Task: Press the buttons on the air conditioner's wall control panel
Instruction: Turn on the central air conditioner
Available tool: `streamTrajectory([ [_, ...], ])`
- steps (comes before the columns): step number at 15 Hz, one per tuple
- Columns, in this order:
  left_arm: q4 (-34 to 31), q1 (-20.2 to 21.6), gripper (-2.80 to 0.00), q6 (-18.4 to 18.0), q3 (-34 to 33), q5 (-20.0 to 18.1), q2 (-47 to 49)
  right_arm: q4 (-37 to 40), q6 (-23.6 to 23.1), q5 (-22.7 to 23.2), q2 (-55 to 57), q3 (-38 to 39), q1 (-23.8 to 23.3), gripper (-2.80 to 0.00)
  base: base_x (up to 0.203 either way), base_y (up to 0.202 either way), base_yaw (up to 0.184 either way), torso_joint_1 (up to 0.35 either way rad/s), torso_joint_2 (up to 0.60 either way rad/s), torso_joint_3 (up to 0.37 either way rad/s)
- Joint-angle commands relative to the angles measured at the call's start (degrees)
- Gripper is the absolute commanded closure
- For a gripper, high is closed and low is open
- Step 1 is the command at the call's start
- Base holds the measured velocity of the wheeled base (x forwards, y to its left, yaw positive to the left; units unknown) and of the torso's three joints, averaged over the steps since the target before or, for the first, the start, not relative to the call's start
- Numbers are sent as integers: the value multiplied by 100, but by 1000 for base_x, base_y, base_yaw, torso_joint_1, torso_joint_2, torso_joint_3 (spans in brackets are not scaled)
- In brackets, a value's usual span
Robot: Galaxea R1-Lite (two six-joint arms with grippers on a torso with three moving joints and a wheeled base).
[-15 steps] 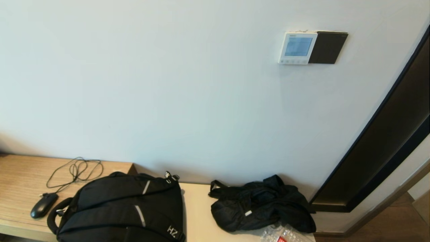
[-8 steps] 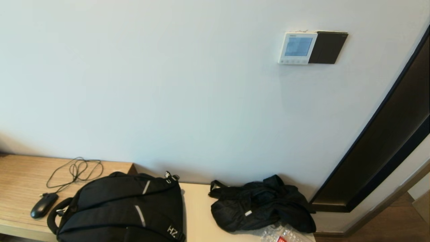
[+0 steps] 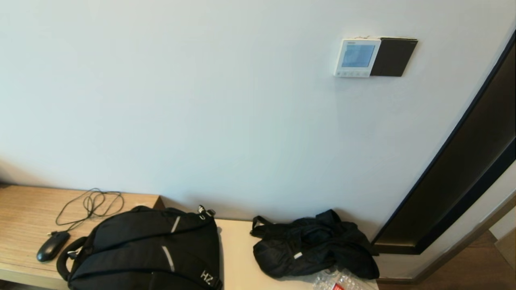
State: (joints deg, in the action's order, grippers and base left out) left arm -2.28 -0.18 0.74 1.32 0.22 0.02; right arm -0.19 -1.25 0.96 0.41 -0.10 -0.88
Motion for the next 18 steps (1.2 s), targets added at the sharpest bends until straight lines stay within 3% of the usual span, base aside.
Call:
streamTrajectory([
  [1, -1, 1, 0, 5, 0, 4, -2, 46, -19, -32, 11, -116, 0, 0, 0, 0, 0, 0, 0, 0],
  [6, -1, 1, 0, -2, 0, 4, -2, 1054, -52, -64, 121, -1351, 7, 0, 0, 0, 0, 0, 0, 0],
  [9, -1, 1, 0, 5, 0, 4, -2, 1133, -135, -38, 1121, -1980, -14, 0, 0, 0, 0, 0, 0, 0],
  [18, -1, 1, 0, 5, 0, 4, -2, -180, -345, -276, 5520, -4552, -153, 0, 0, 0, 0, 0, 0, 0],
])
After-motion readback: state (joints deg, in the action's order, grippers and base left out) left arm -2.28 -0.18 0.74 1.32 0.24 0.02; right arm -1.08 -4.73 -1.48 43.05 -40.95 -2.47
